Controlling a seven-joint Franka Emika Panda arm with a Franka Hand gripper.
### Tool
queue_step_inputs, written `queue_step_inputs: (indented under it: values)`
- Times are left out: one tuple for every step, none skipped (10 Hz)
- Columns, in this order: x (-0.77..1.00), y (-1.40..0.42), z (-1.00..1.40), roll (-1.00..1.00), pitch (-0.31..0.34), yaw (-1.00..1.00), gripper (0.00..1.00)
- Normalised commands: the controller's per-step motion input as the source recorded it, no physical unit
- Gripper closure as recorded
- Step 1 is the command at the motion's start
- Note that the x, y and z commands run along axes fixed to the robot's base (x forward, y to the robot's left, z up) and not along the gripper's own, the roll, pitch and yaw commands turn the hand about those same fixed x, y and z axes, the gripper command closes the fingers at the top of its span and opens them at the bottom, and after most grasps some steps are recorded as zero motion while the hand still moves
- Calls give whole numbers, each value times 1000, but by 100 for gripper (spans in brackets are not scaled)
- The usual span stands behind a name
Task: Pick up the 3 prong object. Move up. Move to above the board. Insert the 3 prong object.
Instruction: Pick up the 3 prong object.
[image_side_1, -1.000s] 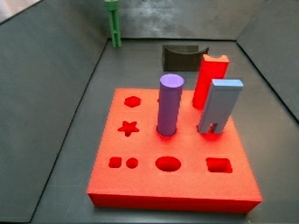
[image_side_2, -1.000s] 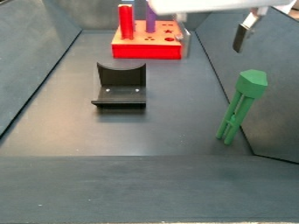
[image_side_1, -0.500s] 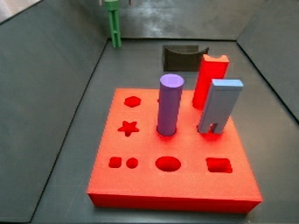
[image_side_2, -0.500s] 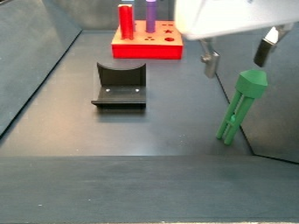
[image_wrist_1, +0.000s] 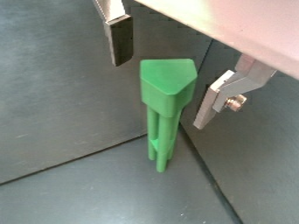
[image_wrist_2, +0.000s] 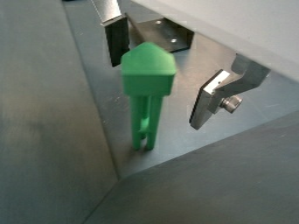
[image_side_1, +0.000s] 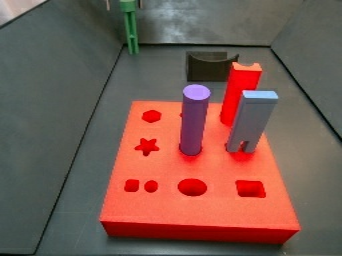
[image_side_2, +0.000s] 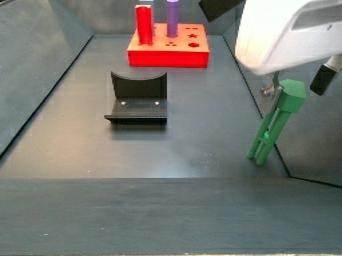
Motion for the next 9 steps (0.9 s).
queue_step_inputs:
  values:
    - [80, 49, -40, 43, 19, 14, 0]
    - [83, 11, -63, 160, 66, 83, 0]
    - [57, 17, -94, 161, 46, 114, 0]
    - [0, 0, -17, 0, -19, 0, 0]
    - [0, 0, -40, -39, -56, 0, 0]
    - [0, 0, 0, 0, 0, 0, 0]
    - [0, 0, 0, 0, 0, 0, 100]
    - [0, 0, 0, 0, 0, 0, 100]
    - [0, 0, 0, 0, 0, 0, 100]
